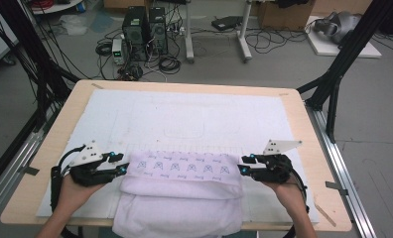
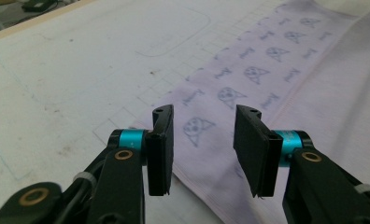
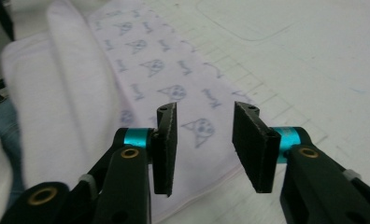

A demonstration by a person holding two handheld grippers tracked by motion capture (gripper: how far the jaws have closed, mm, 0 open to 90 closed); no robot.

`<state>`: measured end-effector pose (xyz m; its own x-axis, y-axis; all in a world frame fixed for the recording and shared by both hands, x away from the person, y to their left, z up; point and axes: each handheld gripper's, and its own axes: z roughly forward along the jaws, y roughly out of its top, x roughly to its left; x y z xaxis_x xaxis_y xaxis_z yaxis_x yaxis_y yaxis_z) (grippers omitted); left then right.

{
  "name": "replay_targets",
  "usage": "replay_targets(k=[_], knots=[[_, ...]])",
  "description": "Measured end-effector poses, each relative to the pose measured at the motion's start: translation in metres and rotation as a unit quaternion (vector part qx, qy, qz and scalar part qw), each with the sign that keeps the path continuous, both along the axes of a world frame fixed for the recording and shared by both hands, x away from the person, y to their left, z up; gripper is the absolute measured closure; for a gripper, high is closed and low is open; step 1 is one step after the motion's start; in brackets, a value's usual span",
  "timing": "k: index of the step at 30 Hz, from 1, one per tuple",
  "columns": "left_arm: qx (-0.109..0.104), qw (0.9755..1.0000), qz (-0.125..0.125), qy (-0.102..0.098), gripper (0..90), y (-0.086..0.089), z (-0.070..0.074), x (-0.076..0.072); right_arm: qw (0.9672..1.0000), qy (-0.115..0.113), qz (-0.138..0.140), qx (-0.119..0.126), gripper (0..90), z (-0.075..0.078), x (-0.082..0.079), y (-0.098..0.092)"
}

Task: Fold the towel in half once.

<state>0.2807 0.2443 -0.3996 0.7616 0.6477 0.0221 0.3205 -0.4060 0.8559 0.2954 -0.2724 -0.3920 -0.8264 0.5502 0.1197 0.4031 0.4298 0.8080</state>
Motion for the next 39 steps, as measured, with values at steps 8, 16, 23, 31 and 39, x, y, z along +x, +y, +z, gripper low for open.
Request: replay_targets(k=[8, 16, 23, 31, 39], knots=[[0.027, 0.9979, 0.037, 0.045, 47.0, -0.010, -0.027, 0.044, 0.9978, -0.001, -0.025, -0.062, 48.1, -0.024, 0.038, 0.012], [0.027, 0.9949, 0.026, 0.094, 52.1, -0.011, -0.045, 0.062, 0.9970, 0.027, -0.018, -0.070, 52.4, -0.043, 0.056, 0.017], [0.036, 0.9967, 0.021, 0.070, 85.6, -0.015, -0.038, 0.066, 0.9974, 0.041, -0.001, -0.059, 84.9, -0.046, 0.068, 0.021], [0.030, 0.9968, 0.072, 0.018, 86.5, -0.018, 0.002, 0.101, 0.9967, 0.013, -0.047, -0.065, 85.3, -0.012, 0.105, 0.024], [0.024, 0.9935, 0.108, -0.028, 86.5, -0.017, 0.067, 0.144, 0.9940, -0.030, -0.086, -0.060, 85.3, 0.052, 0.149, 0.023]])
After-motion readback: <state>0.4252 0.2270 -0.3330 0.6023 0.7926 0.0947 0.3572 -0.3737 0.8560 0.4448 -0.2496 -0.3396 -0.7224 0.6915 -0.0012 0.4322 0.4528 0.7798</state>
